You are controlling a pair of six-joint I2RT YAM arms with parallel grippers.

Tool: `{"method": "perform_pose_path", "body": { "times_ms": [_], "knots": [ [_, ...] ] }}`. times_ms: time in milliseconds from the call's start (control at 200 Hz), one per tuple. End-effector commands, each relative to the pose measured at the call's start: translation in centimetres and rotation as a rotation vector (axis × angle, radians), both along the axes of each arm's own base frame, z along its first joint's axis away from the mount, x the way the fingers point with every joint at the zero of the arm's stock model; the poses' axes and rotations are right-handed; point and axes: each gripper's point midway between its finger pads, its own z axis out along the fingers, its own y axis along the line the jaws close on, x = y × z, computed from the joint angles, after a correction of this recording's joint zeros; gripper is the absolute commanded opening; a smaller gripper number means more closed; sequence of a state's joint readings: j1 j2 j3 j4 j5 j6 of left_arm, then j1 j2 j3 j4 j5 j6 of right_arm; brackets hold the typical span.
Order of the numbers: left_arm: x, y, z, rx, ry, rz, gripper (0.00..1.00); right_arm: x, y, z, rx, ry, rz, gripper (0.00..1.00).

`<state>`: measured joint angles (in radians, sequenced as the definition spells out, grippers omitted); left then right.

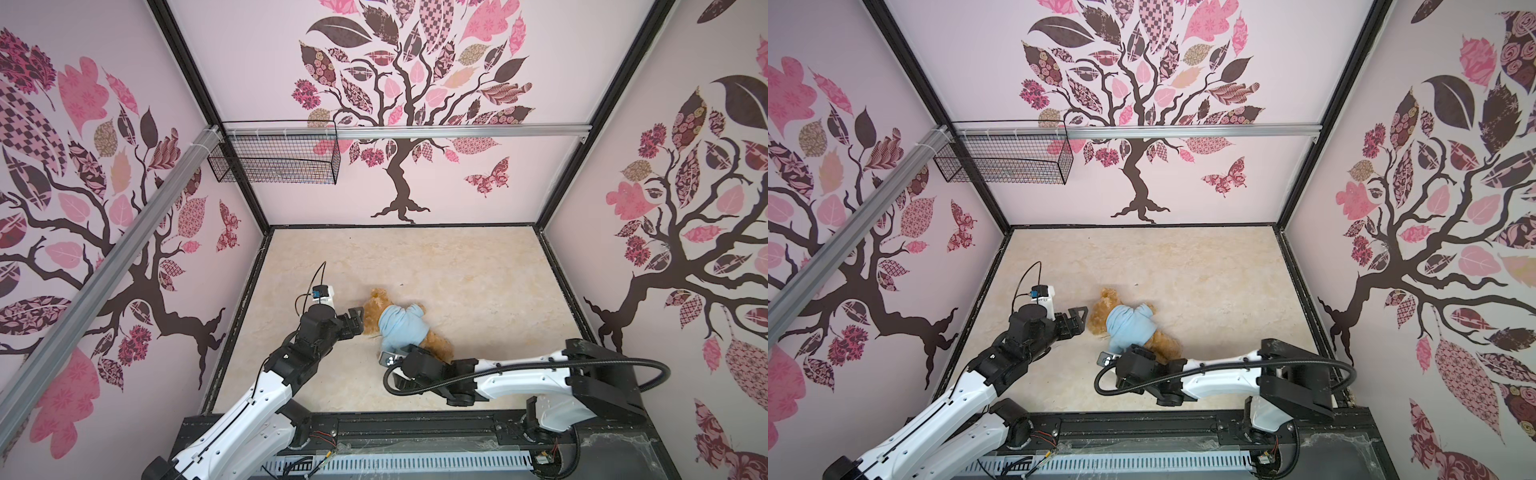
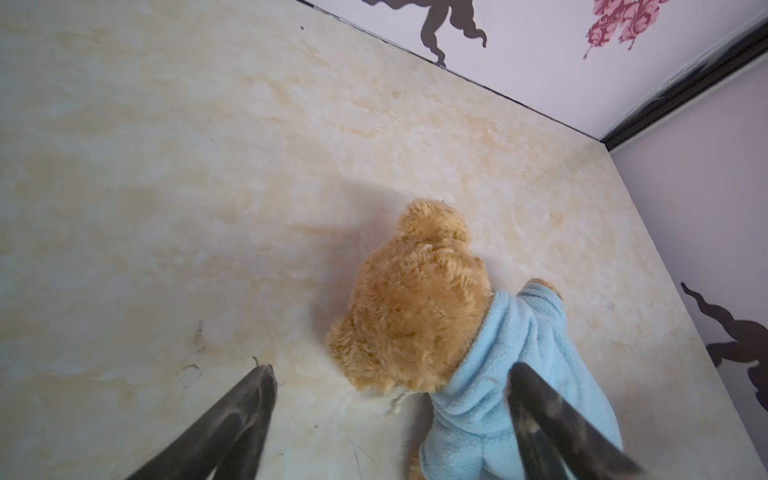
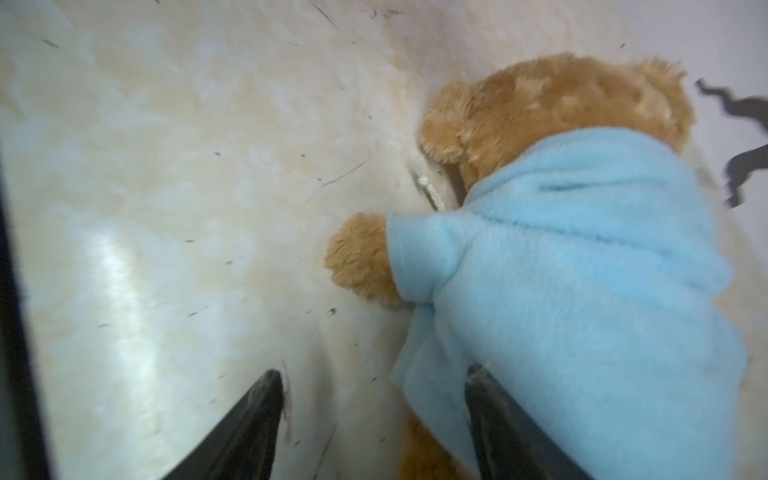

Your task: Dress the teddy bear

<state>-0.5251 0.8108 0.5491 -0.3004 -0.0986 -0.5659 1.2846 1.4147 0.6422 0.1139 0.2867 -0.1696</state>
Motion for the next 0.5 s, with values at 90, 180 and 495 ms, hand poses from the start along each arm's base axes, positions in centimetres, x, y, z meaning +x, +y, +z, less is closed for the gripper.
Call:
{"method": "perform_pose_path", "body": {
  "times_ms": [90,180,495],
  "knots": [
    [-0.8,-6.2,2.8,0.031,-0.046,-0.267,0.85,-1.2,-3.8,6.4,0.406,0.348,-0.083,0.77],
    [-0.5,-8.6,2.4,0.033,-0.024,-0.336,0.83,1.1,-6.7,7.0,0.590,0.513,-0.217,0.71],
    [1.5,-11.3,-1.9,0.150,0.135,-0.420,0.63,3.3,-6.4,6.0,0.810,0.824,-0.388,0.50]
  ]
}}
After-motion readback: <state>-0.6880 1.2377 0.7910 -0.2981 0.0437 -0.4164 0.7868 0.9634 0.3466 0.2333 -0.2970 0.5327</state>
